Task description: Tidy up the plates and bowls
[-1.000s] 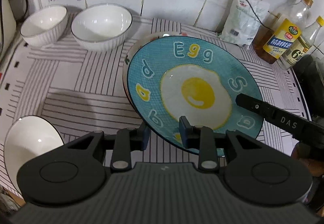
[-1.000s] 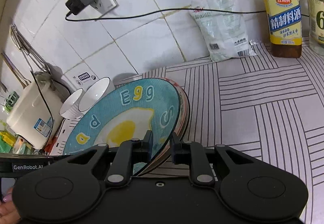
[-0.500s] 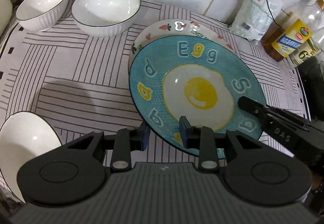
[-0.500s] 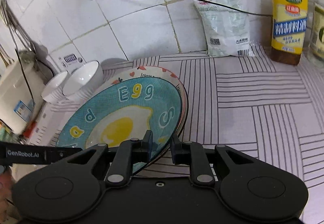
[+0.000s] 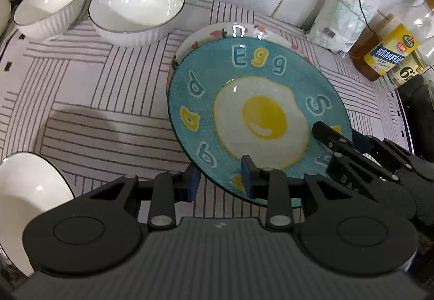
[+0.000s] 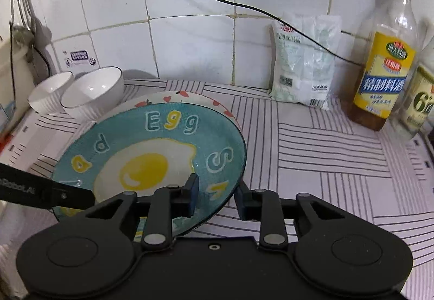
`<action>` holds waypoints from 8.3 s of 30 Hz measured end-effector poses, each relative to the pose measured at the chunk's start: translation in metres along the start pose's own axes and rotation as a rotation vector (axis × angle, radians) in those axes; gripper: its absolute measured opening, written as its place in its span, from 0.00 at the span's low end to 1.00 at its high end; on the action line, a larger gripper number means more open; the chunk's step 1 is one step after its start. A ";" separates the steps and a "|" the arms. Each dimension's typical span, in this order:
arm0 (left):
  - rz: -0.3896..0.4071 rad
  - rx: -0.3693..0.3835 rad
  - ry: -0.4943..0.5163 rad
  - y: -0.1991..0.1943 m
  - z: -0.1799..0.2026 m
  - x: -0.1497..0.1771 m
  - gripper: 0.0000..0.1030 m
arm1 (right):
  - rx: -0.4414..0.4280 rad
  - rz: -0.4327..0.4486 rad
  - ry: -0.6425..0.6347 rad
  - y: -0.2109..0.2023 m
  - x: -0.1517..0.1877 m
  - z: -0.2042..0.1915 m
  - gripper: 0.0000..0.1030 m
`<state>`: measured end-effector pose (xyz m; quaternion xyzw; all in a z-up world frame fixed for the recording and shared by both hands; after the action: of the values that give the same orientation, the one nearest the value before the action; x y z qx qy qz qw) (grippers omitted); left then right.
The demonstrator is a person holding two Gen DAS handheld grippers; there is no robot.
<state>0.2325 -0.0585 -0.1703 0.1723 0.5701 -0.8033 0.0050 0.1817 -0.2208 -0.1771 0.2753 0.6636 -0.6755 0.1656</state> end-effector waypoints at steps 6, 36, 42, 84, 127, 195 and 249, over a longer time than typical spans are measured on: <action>0.006 -0.035 -0.006 0.002 0.004 -0.004 0.30 | 0.051 0.025 -0.013 0.003 0.002 -0.003 0.36; 0.104 -0.132 0.139 -0.047 0.023 0.022 0.33 | -0.007 0.071 -0.059 -0.044 -0.006 0.005 0.40; 0.110 -0.125 0.140 -0.070 0.018 0.042 0.33 | -0.065 0.064 -0.046 -0.083 -0.002 0.005 0.51; 0.254 -0.141 0.149 -0.118 -0.083 0.135 0.90 | -0.306 0.191 -0.191 -0.119 0.119 -0.126 0.89; 0.183 -0.180 0.011 -0.067 -0.166 0.107 0.22 | -0.491 0.188 -0.354 -0.010 0.103 -0.235 0.95; 0.085 -0.067 0.196 -0.025 0.001 0.110 0.25 | -0.230 0.078 -0.153 -0.070 0.144 -0.059 0.94; 0.390 -0.092 0.002 -0.041 -0.137 -0.067 0.58 | -0.405 -0.017 0.000 0.009 -0.093 -0.113 0.51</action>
<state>0.3246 0.0687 -0.1540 0.2798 0.5620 -0.7601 0.1677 0.2782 -0.1231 -0.1255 0.2308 0.7884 -0.5295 0.2117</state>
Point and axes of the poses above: each gripper's, at about its wrist camera, not at the fingertips, and y roughly the way its jaws point, z to its right, x to its underside, the point moved 4 cm from there along y, roughly the way its jaws point, and after that the axes turned 7 degrees about -z, right-handed, at the moved point
